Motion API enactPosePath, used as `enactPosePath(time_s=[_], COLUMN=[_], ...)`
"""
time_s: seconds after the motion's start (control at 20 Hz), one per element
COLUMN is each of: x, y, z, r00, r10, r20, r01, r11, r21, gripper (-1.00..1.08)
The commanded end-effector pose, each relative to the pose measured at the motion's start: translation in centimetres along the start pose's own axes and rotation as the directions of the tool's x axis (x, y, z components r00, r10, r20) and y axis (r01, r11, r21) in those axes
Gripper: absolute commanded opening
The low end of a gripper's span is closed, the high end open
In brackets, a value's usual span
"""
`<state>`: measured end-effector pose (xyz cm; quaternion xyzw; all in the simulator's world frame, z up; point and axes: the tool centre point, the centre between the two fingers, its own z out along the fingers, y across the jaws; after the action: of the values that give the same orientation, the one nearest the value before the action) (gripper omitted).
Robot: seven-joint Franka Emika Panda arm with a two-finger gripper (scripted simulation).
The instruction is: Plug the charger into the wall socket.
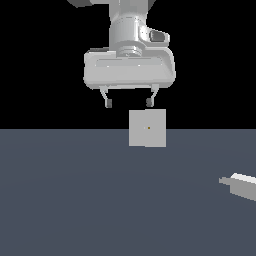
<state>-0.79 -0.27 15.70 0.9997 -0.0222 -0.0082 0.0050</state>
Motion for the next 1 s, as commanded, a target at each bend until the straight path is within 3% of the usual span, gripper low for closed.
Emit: enactPosePath(time_s=[0.0, 0.5, 0.95], x=[0.0, -1.1, -3.6], y=[0.0, 1.0, 3.6], z=[0.0, 0.6, 2.2], r00=[1.000, 0.999, 0.985], r10=[0.000, -0.050, -0.171], r20=[0.000, -0.005, -0.016], r01=[0.000, 0.050, 0.171], r11=[1.000, 0.999, 0.985], r21=[0.000, 0.001, 0.003], gripper=[1.00, 1.00, 1.00])
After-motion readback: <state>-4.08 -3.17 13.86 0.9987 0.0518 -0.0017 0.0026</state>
